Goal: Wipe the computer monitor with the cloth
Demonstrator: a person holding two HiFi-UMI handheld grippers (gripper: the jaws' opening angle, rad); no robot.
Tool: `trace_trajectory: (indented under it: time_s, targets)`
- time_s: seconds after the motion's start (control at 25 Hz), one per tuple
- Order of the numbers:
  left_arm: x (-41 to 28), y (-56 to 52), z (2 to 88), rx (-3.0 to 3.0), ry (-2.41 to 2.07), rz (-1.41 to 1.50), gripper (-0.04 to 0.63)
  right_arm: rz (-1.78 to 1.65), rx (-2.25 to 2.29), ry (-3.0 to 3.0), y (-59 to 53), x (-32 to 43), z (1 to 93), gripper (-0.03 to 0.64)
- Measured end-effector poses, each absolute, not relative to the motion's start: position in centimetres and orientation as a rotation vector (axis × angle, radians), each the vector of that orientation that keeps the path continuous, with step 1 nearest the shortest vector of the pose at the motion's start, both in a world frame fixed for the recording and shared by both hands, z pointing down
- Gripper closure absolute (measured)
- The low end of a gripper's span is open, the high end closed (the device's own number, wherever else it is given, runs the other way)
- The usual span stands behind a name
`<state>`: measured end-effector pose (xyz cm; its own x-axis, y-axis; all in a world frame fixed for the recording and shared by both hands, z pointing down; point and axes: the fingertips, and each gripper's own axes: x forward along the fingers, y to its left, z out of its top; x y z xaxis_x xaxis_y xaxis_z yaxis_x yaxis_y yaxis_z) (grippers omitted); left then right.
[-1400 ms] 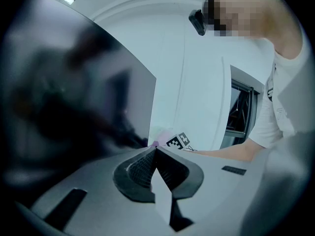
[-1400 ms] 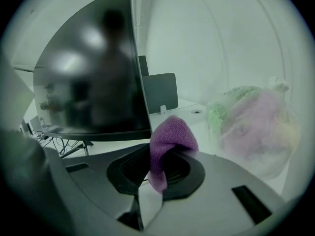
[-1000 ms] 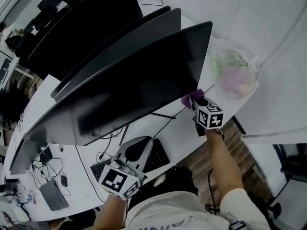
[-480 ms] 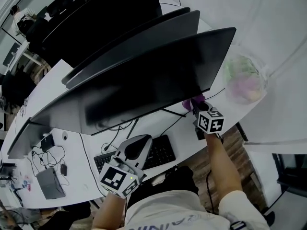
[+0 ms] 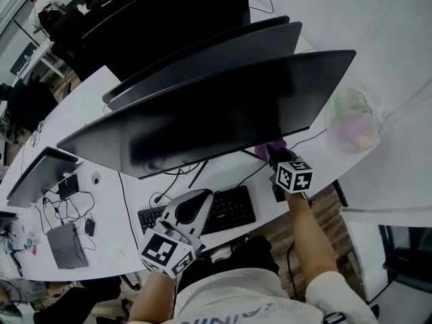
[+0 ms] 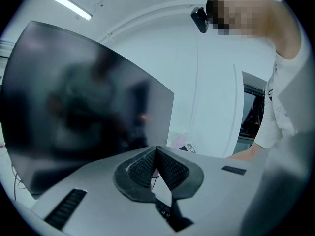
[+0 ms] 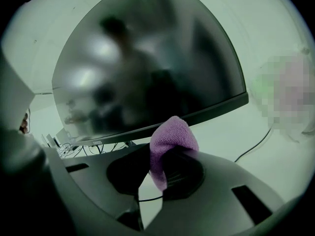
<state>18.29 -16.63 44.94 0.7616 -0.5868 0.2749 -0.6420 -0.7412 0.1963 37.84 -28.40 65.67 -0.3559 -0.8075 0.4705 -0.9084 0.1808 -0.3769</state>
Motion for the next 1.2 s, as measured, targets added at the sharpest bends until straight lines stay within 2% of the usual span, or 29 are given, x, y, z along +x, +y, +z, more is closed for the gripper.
trace_trajectory:
  time_s: [0.44,0.76,1.2]
  targets:
    - [12.0,-15.6,45.0,2.599,-1.092,0.256,0.591,0.979,1.601,-2.313,-28.0,33.0,65.6,0.554]
    - [7.3,-14.6,44.4,2.555,-1.183,0.23,0.591,1.25,1.657,-2.333,-28.0,30.1,65.7,0.554]
    - [2.5,-13.3,44.0,2.514,-1.252,0.196,0.591,1.405,1.638,-2.347,-27.6,25.6,65.4,0.554]
